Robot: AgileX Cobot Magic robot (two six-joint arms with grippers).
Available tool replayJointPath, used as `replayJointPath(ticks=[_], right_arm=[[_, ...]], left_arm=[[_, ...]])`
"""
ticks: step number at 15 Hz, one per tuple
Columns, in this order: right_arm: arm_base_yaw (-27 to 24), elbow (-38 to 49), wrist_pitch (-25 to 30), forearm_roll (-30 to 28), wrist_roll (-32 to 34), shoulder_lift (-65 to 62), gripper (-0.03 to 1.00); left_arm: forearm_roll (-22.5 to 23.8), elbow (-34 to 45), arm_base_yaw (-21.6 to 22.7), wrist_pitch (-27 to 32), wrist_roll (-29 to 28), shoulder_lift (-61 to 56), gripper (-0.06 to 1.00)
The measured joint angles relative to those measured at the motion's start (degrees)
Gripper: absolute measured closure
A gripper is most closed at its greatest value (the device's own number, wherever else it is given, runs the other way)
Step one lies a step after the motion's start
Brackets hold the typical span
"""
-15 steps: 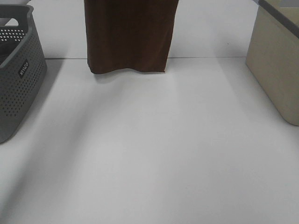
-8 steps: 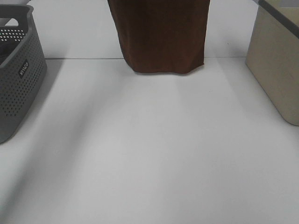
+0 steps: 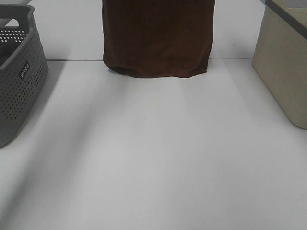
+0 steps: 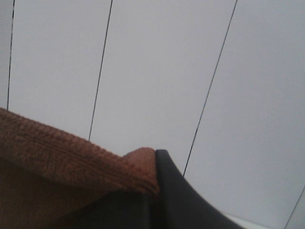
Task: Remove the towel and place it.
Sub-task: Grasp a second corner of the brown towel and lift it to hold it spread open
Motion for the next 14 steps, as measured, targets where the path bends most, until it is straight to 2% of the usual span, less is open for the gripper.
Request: replayJointPath(ticks=[1, 3, 4, 6, 7, 9, 11, 14], right_arm=[[0.00, 0.00, 6.65, 3.15, 0.00, 0.00, 0.96], [0.00, 0.00, 17.07, 5.90, 0.00, -0.46, 0.96], [0.00, 0.00, 23.20, 6.65, 0.00, -1.09, 0.96], [0.00, 0.00, 33.63, 7.39, 0.00, -3.44, 0.96], [0.00, 0.00, 36.67, 7.45, 0.06, -4.30, 0.96], [0.00, 0.00, 45.55, 7.51, 0.46, -7.45, 0.96], [0.00, 0.00, 53.92, 8.02, 0.57, -9.91, 0.96], [0.00, 2.52, 56.04, 8.08, 1.20, -12.03, 0.96]], left_arm=[[-2.52, 0.00, -0.52, 8.82, 0.00, -0.06, 0.94], [-7.22, 0.00, -1.72, 21.66, 0.00, -0.63, 0.94], [-9.11, 0.00, -2.75, 30.14, 0.00, -1.32, 0.94], [-10.60, 0.00, -4.41, 47.38, -0.11, -2.92, 0.94], [-10.83, 0.00, -4.87, 52.43, -0.46, -3.44, 0.94], [-11.63, 0.00, -5.33, 68.64, -3.32, -6.19, 0.94], [-13.18, 0.06, -5.33, 72.65, -9.80, -9.00, 0.94], [-15.70, 4.53, -5.27, 72.99, -12.15, -13.98, 0.94]])
